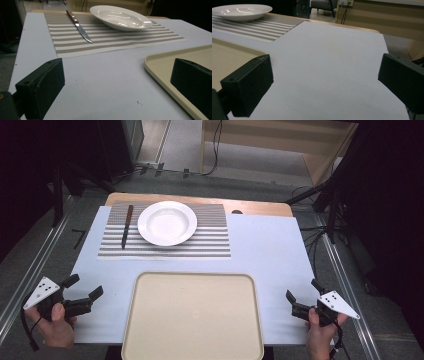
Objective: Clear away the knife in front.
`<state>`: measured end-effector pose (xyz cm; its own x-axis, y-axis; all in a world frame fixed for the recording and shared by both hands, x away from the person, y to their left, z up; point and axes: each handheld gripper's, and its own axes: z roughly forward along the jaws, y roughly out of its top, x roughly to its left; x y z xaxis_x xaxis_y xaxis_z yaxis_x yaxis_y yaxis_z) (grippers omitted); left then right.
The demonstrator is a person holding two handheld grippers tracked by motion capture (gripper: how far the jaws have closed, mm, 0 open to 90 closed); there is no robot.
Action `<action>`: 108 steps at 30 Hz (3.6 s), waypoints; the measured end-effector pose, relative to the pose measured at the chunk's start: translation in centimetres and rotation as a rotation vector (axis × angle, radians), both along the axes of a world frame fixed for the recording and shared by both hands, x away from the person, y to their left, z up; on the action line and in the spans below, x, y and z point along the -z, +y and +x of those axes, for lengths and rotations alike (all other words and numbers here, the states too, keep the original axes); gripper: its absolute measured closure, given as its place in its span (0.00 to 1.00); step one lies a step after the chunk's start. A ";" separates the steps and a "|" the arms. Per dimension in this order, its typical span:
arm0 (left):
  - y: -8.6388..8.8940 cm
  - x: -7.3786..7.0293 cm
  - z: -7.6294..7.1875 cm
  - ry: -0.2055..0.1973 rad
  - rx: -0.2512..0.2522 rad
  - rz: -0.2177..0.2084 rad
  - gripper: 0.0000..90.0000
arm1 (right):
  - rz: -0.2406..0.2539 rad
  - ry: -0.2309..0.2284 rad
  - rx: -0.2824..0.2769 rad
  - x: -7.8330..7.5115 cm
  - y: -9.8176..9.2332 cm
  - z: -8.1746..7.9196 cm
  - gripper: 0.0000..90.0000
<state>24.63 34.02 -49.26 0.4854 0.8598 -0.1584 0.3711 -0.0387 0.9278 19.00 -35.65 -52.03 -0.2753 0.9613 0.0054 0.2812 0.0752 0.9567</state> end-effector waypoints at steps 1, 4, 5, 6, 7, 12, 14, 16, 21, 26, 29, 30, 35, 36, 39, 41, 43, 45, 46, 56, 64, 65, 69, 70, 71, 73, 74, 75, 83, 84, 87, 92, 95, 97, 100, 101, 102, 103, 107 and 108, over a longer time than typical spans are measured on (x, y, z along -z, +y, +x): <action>0.0 0.0 0.0 0.000 0.000 0.000 0.00 | 0.000 0.000 0.000 0.0 0.0 0.0 0.00; 0.0 0.0 0.0 -0.001 -0.008 0.003 0.00 | -0.005 -0.002 -0.002 0.0 0.0 0.0 0.00; 0.0 -0.1 0.0 -0.001 -0.010 0.001 0.00 | -0.005 -0.002 -0.001 0.0 0.0 0.0 0.00; 0.0 -0.1 0.0 0.000 -0.013 0.003 0.00 | -0.006 -0.002 -0.001 0.0 0.0 0.0 0.00; 0.0 -0.2 0.0 0.003 -0.008 0.007 0.00 | -0.006 -0.002 -0.001 0.0 0.0 0.0 0.00; -0.1 -0.5 0.0 0.007 -0.003 0.021 0.00 | -0.006 -0.005 0.003 0.0 0.0 0.0 0.00; -0.2 -0.7 0.0 0.011 -0.004 0.011 0.00 | -0.004 -0.004 0.004 0.0 0.0 0.0 0.00; -0.3 -1.0 0.2 0.014 0.000 0.015 0.00 | -0.004 -0.005 0.004 0.0 0.0 0.0 0.00; -1.0 -1.6 0.6 0.018 0.013 0.016 0.00 | -0.003 -0.004 0.004 0.0 0.0 -0.1 0.00; -1.6 -2.5 1.2 0.034 0.017 0.023 0.00 | -0.003 -0.006 0.000 0.0 0.0 -0.1 0.00; -1.8 -2.9 1.7 0.051 0.023 0.021 0.00 | -0.004 -0.007 -0.001 0.0 0.0 0.0 0.00; -1.9 -3.0 1.9 0.056 0.029 0.020 0.00 | -0.002 -0.006 -0.001 0.0 0.0 -0.1 0.00; -2.4 -4.0 2.9 0.063 0.042 0.031 0.00 | -0.002 -0.007 -0.004 0.0 0.0 -0.1 0.00; -2.5 -4.2 3.1 0.062 0.043 0.030 0.00 | -0.002 -0.008 -0.005 0.0 0.0 -0.1 0.00; -2.7 -4.6 3.6 0.066 0.048 0.034 0.00 | 0.001 -0.008 -0.006 0.0 0.0 -0.1 0.00; -2.9 -5.0 4.1 0.071 0.050 0.039 0.00 | 0.000 -0.008 -0.006 0.0 0.0 -0.1 0.00; -3.2 -5.3 4.6 0.072 0.054 0.037 0.00 | -0.001 -0.008 -0.006 0.0 0.0 -0.1 0.00; -3.5 -5.6 5.3 0.079 0.057 0.042 0.00 | -0.002 -0.008 -0.006 0.0 0.0 -0.1 0.00; -3.5 -5.7 5.6 0.084 0.055 0.050 0.00 | -0.002 -0.008 -0.006 0.0 0.0 -0.1 0.00; -3.9 -6.3 7.9 0.134 0.042 0.060 0.05 | -0.004 -0.008 -0.006 0.0 0.0 -0.1 0.00; -4.2 -7.1 9.8 0.148 0.069 0.065 0.06 | -0.004 -0.007 -0.005 0.1 0.0 -0.1 0.00; -4.2 -7.1 9.8 0.148 0.069 0.065 0.07 | -0.004 -0.007 -0.005 0.1 0.0 -0.1 0.00; -4.4 -7.3 11.1 0.165 0.058 0.075 0.14 | -0.004 -0.006 -0.006 0.0 0.0 -0.1 0.00; -4.4 -7.3 11.4 0.177 0.067 0.077 0.14 | -0.004 -0.006 -0.006 0.1 0.0 -0.1 0.00; -4.4 -7.3 11.4 0.177 0.067 0.077 0.16 | -0.004 -0.006 -0.006 0.1 0.0 -0.1 0.00; -4.4 -7.2 12.1 0.195 0.064 0.070 0.20 | -0.009 -0.008 -0.007 0.1 0.0 -0.1 0.00; -4.4 -7.1 12.8 0.220 0.072 0.063 0.20 | -0.009 -0.007 -0.007 0.1 0.0 -0.1 0.00; -4.4 -7.1 12.8 0.220 0.072 0.063 0.20 | -0.009 -0.007 -0.007 0.1 0.0 -0.1 0.00; -4.3 -6.7 15.6 0.290 0.019 0.065 0.22 | -0.016 -0.008 -0.008 0.1 0.1 0.0 0.00; -4.3 -6.6 16.2 0.303 0.005 0.075 0.23 | -0.015 -0.008 -0.009 0.1 0.1 0.0 0.00; -4.2 -6.6 17.2 0.322 -0.005 0.067 0.29 | -0.015 -0.008 -0.009 0.1 0.1 0.0 0.00; -4.2 -6.6 18.9 0.349 -0.028 0.074 0.36 | -0.028 -0.006 -0.008 0.1 0.3 0.0 0.00; -4.5 -6.7 19.5 0.357 -0.036 0.079 0.39 | -0.026 -0.008 -0.007 0.1 0.3 0.0 0.00; -4.7 -6.7 20.2 0.369 -0.039 0.102 0.42 | -0.024 -0.009 -0.008 0.1 0.2 0.0 0.00; -5.1 -6.9 21.3 0.390 -0.048 0.116 0.44 | -0.023 -0.008 -0.007 0.1 0.2 0.0 0.00; -5.1 -7.0 21.7 0.395 -0.054 0.117 0.44 | -0.023 -0.008 -0.007 0.1 0.3 0.0 0.00; -5.2 -7.0 22.0 0.400 -0.055 0.116 0.46 | -0.025 -0.009 -0.009 0.1 0.3 0.0 0.00; -5.3 -7.0 22.4 0.406 -0.057 0.122 0.46 | -0.025 -0.009 -0.009 0.1 0.3 0.0 0.00; -5.9 -6.7 23.8 0.449 -0.074 0.142 0.50 | -0.024 -0.010 -0.011 0.1 0.3 0.0 0.00; -5.9 -6.5 24.1 0.457 -0.079 0.148 0.51 | -0.025 -0.010 -0.011 0.1 0.3 0.1 0.00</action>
